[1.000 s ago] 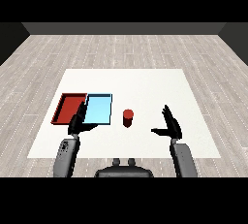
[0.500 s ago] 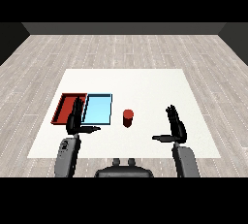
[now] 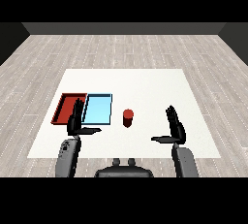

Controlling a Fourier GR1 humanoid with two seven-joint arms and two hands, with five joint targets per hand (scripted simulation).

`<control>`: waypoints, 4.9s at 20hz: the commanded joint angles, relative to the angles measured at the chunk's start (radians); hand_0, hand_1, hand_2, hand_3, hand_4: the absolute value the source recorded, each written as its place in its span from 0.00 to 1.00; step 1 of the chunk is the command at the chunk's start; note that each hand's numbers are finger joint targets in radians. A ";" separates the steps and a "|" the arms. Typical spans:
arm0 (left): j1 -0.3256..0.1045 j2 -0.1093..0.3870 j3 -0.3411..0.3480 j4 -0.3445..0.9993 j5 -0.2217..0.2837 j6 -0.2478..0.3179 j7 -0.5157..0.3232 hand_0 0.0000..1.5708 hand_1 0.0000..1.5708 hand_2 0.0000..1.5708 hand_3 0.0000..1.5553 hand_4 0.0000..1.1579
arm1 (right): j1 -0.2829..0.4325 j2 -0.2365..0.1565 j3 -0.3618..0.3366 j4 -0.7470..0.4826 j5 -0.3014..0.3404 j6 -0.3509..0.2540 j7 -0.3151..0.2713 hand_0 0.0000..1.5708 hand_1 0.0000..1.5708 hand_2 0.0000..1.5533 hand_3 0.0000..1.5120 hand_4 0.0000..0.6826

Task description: Pick the red can and put it in the red box

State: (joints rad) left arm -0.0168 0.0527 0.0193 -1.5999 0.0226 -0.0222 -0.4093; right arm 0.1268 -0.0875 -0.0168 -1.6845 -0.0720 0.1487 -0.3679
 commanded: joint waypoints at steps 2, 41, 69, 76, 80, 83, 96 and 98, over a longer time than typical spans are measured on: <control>-0.016 -0.006 0.010 0.018 0.002 -0.003 -0.024 0.00 0.00 0.00 0.00 0.00 | 0.019 -0.003 -0.019 0.030 0.008 0.031 -0.039 0.00 0.00 0.00 0.00 0.00; -0.066 0.029 0.088 0.035 0.088 -0.055 0.029 0.00 0.00 0.00 0.00 0.00 | -0.408 0.088 0.243 0.612 -0.197 -0.195 -0.135 0.00 0.00 0.00 0.00 0.00; -0.030 -0.005 0.042 0.037 0.036 -0.024 -0.009 0.00 0.00 0.00 0.00 0.00 | -0.598 0.088 0.519 0.889 -0.530 -0.342 -0.305 0.00 0.00 0.00 0.00 0.00; 0.039 -0.012 0.021 -0.020 0.022 -0.025 -0.027 0.00 0.00 0.00 0.00 0.00 | -0.591 0.088 0.594 0.795 -0.586 -0.407 -0.255 0.00 0.00 0.00 0.00 0.00; -0.027 0.001 0.049 0.031 0.055 -0.041 -0.001 0.00 0.00 0.00 0.00 0.00 | -0.570 0.088 0.565 0.844 -0.534 -0.351 -0.294 0.00 0.00 0.00 0.00 0.00; 0.043 -0.042 -0.008 -0.033 0.006 0.002 -0.008 0.00 0.00 0.00 0.00 0.00 | -0.577 0.088 0.566 0.787 -0.536 -0.381 -0.239 0.00 0.00 0.00 0.00 0.00; 0.027 0.001 0.020 -0.062 0.021 -0.024 0.037 0.00 0.00 0.00 0.00 0.00 | -0.659 0.087 0.579 0.886 -0.560 -0.619 -0.131 1.00 1.00 0.97 0.96 0.86; 0.032 -0.020 0.013 -0.003 0.012 -0.023 -0.029 0.00 0.00 0.00 0.00 0.00 | -0.713 0.087 0.593 0.934 -0.575 -0.652 -0.105 1.00 1.00 0.96 0.95 0.82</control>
State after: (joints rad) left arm -0.0144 0.0515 0.0552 -1.5858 0.0541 -0.0581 -0.4272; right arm -0.5461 -0.0014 0.5585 -0.7918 -0.6298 -0.4393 -0.5084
